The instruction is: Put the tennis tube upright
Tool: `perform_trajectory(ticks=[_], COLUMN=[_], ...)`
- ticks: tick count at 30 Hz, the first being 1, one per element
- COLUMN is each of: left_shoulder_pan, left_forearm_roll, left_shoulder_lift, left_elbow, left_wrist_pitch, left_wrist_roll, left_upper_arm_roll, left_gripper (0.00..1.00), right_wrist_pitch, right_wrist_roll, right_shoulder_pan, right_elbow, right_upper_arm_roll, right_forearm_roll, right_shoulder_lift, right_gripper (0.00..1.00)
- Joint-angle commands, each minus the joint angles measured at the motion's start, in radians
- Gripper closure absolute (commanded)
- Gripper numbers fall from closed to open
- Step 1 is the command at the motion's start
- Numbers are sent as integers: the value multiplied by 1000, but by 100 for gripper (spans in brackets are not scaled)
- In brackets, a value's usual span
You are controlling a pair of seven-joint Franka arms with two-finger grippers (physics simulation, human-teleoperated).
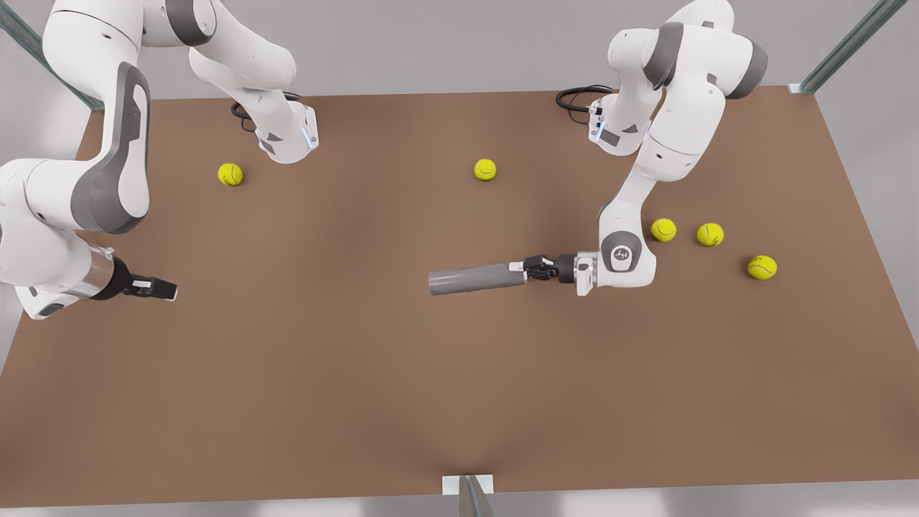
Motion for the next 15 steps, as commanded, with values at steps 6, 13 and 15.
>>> perform_trajectory(ticks=[6,13,15], left_shoulder_pan=[0,0,0], left_forearm_roll=[0,0,0], left_shoulder_lift=[-9,-32,-40], left_elbow=[-6,-21,-26], left_wrist_pitch=[-2,-2,-2], left_wrist_roll=[0,-2,-2], left_upper_arm_roll=[0,0,0], left_gripper=[78,78,78], right_wrist_pitch=[0,0,0], right_wrist_roll=[-2,-3,-3], right_shoulder_pan=[14,24,24], right_elbow=[2,2,2], right_upper_arm_roll=[1,1,1], right_forearm_roll=[-3,-2,-3], right_shoulder_lift=[-2,-2,-2], right_gripper=[0,0,0])
